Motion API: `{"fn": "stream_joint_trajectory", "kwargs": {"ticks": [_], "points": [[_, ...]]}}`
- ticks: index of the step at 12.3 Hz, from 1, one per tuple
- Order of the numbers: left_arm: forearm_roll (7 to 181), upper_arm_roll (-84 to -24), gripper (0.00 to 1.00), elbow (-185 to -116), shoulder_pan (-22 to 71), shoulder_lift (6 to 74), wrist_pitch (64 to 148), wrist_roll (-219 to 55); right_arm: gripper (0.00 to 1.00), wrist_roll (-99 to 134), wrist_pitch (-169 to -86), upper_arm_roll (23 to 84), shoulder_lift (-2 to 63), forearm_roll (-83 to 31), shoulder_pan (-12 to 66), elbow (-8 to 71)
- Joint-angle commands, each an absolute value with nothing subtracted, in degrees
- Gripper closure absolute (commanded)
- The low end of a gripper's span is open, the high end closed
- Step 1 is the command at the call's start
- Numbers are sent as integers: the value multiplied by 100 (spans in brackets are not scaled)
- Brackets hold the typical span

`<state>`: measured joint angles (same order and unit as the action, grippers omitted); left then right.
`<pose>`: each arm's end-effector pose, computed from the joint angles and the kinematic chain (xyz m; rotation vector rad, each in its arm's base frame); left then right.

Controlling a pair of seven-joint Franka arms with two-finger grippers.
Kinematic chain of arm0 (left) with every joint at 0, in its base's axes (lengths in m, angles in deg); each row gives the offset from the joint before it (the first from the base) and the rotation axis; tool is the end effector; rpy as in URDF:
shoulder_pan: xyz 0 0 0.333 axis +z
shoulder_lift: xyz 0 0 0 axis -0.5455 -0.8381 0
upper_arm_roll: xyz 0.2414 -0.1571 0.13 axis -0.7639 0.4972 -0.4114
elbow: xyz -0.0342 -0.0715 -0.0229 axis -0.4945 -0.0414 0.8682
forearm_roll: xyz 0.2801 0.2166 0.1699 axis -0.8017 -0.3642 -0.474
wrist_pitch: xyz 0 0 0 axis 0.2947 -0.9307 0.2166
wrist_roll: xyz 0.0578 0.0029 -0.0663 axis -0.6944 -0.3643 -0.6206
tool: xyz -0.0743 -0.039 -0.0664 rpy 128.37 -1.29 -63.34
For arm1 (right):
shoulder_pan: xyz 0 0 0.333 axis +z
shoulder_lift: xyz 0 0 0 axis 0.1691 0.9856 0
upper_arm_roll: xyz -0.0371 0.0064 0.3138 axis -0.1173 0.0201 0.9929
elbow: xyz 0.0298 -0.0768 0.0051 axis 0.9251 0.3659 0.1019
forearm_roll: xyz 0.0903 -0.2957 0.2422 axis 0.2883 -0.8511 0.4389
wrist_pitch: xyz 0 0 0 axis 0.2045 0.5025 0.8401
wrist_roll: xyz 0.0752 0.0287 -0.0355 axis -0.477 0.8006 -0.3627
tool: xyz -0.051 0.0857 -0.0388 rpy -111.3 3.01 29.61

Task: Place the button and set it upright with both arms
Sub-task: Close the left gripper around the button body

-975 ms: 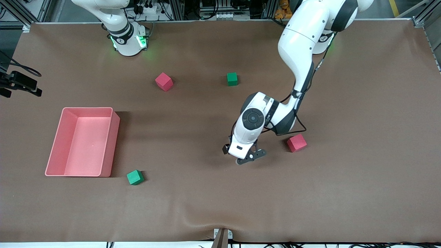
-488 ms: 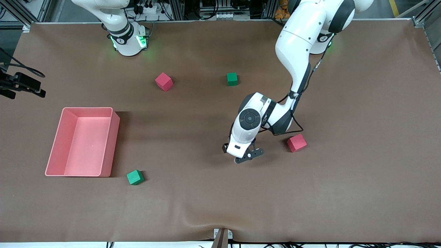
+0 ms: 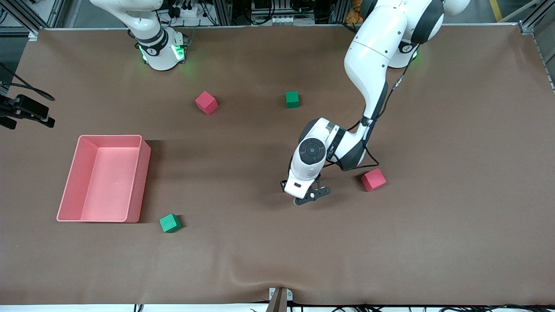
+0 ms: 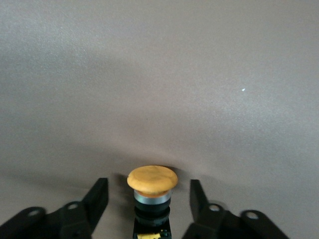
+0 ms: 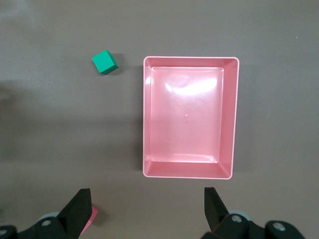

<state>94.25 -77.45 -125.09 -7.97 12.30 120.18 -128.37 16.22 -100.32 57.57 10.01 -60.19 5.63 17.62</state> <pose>0.5980 -0.4575 0.1884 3.0147 0.5389 0.0154 0.5672 -0.0484 0.6321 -3.0993 -0.0237 -0.0101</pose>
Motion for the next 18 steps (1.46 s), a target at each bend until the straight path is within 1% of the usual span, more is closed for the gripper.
{"fn": "stream_joint_trajectory", "kwargs": {"ticks": [1, 2, 3, 4, 5, 6, 7, 8, 10, 14, 16, 18], "points": [[9416, -7825, 32, -12338, -869, 1121, 12053, -12923, 0, 1670, -10019, 5781, 974, -5928, 534, 1814], [9416, -7825, 33, -12338, -869, 1121, 12053, -12932, 0, 1670, -10019, 5781, 974, -5928, 534, 1858], [9416, -7825, 46, -12346, -869, 1121, 12053, -12932, 0, 1670, -10027, 5781, 982, -5928, 534, 1859], [9416, -7825, 64, -12346, -869, 1130, 12053, -12923, 0, 1670, -10045, 5772, 983, -5928, 534, 1859], [9416, -7825, 78, -12338, -860, 1130, 12053, -12914, 0, 1670, -10063, 5772, 983, -5945, 534, 1859], [9416, -7825, 90, -12338, -860, 1139, 12053, -12914, 0, 1670, -10071, 5781, 983, -5989, 534, 1850], [9407, -7825, 98, -12346, -860, 1148, 12053, -12931, 0, 1670, -10080, 5790, 983, -6015, 543, 1850], [9407, -7825, 100, -12346, -860, 1174, 12045, -12932, 0, 1670, -10080, 5781, 983, -6024, 561, 1850], [9389, -7843, 100, -12355, -869, 1253, 12036, -13054, 0, 1679, -10089, 5790, 991, -6260, 657, 1850], [9179, -7851, 100, -12373, -1044, 1762, 11957, -13500, 0, 1679, -10071, 5781, 991, -6384, 701, 1859], [8768, -7957, 100, -12373, -1202, 1938, 11694, -14177, 0, 1679, -10045, 5781, 991, -6429, 693, 1841], [7909, -8070, 100, -12381, -1544, 2044, 11606, -15070, 0, 1670, -10063, 5781, 991, -6438, 701, 1841]]}}
